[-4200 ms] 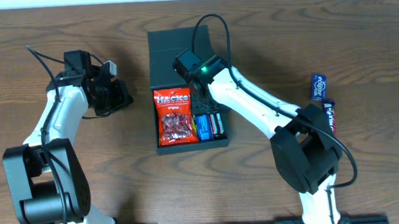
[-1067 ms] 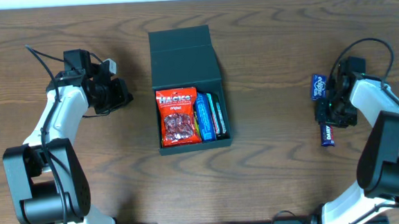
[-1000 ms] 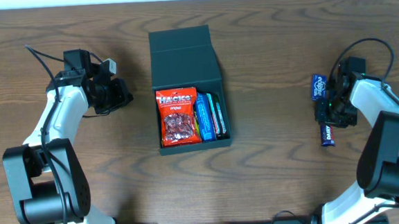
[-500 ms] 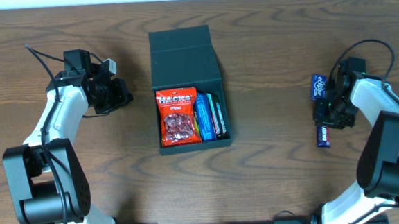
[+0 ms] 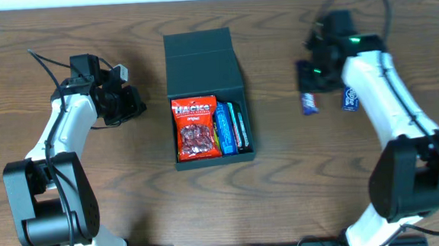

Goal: Pack container
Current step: 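Place the Milk bar into the box and release it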

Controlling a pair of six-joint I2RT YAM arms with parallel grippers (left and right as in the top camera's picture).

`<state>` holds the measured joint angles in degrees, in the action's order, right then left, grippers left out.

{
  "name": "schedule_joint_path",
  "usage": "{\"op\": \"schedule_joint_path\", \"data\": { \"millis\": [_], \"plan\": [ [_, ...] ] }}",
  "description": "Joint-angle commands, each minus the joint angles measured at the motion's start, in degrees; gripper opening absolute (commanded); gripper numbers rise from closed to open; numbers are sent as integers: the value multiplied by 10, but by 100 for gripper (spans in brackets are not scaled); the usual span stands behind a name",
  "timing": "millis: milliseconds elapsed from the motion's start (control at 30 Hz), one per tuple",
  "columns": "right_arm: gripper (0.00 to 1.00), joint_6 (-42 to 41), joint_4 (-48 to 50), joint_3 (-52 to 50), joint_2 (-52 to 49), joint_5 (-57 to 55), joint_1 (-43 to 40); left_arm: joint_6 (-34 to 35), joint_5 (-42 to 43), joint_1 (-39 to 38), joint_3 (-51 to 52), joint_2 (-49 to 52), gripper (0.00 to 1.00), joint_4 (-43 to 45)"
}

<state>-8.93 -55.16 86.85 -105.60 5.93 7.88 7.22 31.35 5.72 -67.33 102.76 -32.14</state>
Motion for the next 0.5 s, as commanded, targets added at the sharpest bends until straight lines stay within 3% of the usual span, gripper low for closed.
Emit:
{"op": "schedule_joint_path", "data": {
  "millis": [0, 267, 467],
  "plan": [
    [1, -77, 8, 23, 14, 5, 71, -10, 2, -1, -11, 6, 6, -1],
    [2, -154, 20, 23, 14, -9, 199, -10, 2, -1, -11, 6, 6, -2],
    [2, -208, -1, 23, 0, -31, 245, -10, 2, -1, -11, 6, 6, -2]
  ]
}}
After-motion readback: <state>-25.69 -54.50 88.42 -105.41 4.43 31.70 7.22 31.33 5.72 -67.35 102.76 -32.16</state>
